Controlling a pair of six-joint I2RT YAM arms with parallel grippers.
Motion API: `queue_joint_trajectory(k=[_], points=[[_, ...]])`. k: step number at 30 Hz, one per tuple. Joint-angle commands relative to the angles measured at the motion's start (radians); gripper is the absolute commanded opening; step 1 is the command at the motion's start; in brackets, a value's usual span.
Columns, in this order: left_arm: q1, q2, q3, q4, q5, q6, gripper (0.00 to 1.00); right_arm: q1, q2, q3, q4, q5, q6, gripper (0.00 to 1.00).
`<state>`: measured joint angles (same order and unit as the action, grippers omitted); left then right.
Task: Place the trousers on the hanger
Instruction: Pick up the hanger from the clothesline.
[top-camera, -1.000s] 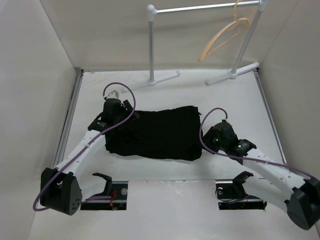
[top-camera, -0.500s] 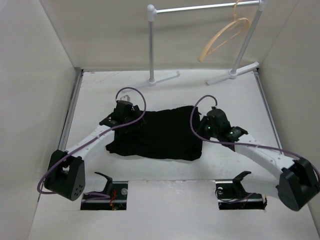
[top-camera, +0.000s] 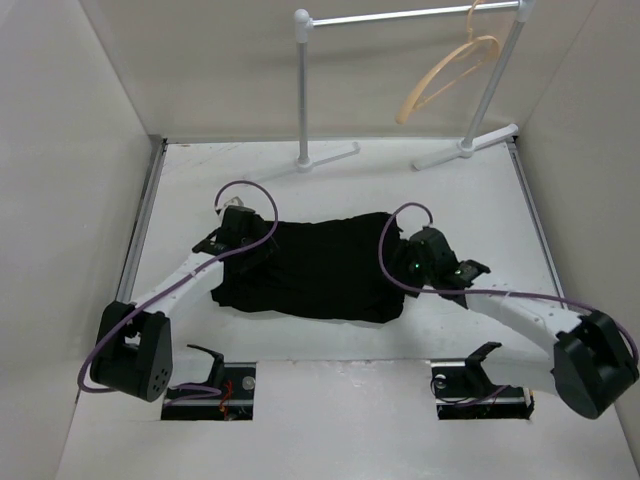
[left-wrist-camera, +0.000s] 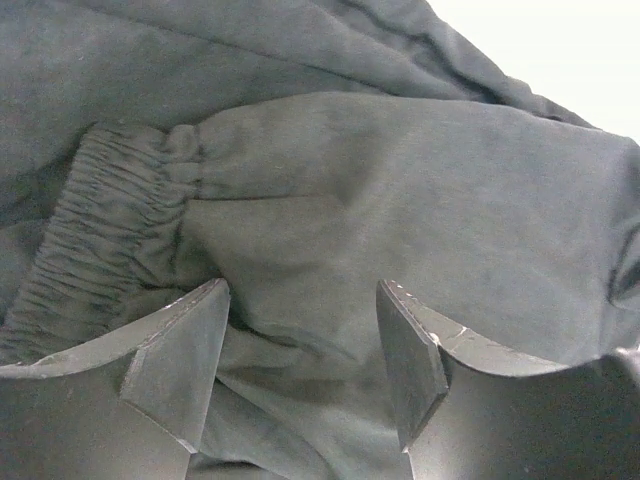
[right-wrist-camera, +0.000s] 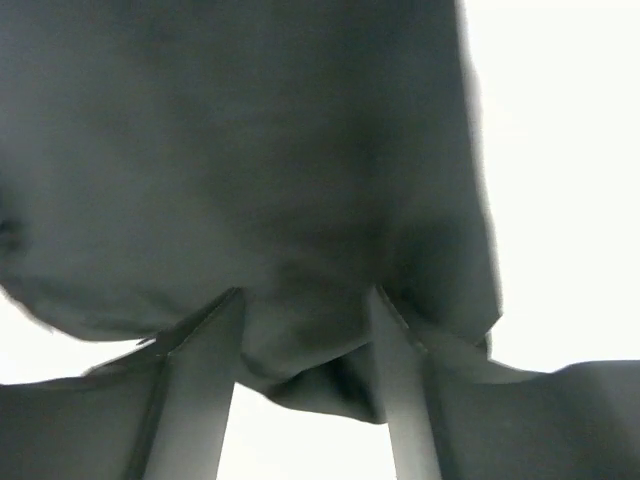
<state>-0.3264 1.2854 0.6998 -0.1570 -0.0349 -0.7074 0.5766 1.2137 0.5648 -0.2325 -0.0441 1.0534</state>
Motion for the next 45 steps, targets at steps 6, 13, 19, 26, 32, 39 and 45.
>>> queue_joint_trajectory(k=[6, 13, 19, 26, 32, 39, 45], points=[[-0.016, -0.069, 0.225, -0.119, -0.071, 0.055, 0.55, -0.134, -0.197, 0.348, -0.208, 0.007, -0.208, 0.62], [-0.125, 0.040, 0.400, -0.208, -0.105, 0.131, 0.19, -0.306, 0.033, 0.863, -0.180, -0.022, -0.441, 0.13], [-0.194, 0.046, 0.397, -0.204, -0.129, 0.131, 0.23, -0.421, 0.301, 1.219, -0.134, -0.069, -0.454, 0.64], [-0.202, 0.012, 0.336, -0.194, -0.129, 0.118, 0.29, -0.458, 0.527, 1.472, -0.114, -0.169, -0.432, 0.71], [-0.216, 0.022, 0.308, -0.187, -0.134, 0.100, 0.30, -0.455, 0.618, 1.564, -0.056, -0.266, -0.417, 0.58], [-0.219, 0.026, 0.288, -0.174, -0.134, 0.082, 0.30, -0.455, 0.618, 1.563, -0.011, -0.290, -0.385, 0.27], [-0.220, 0.029, 0.288, -0.162, -0.129, 0.072, 0.31, -0.455, 0.577, 1.569, 0.025, -0.338, -0.385, 0.17]])
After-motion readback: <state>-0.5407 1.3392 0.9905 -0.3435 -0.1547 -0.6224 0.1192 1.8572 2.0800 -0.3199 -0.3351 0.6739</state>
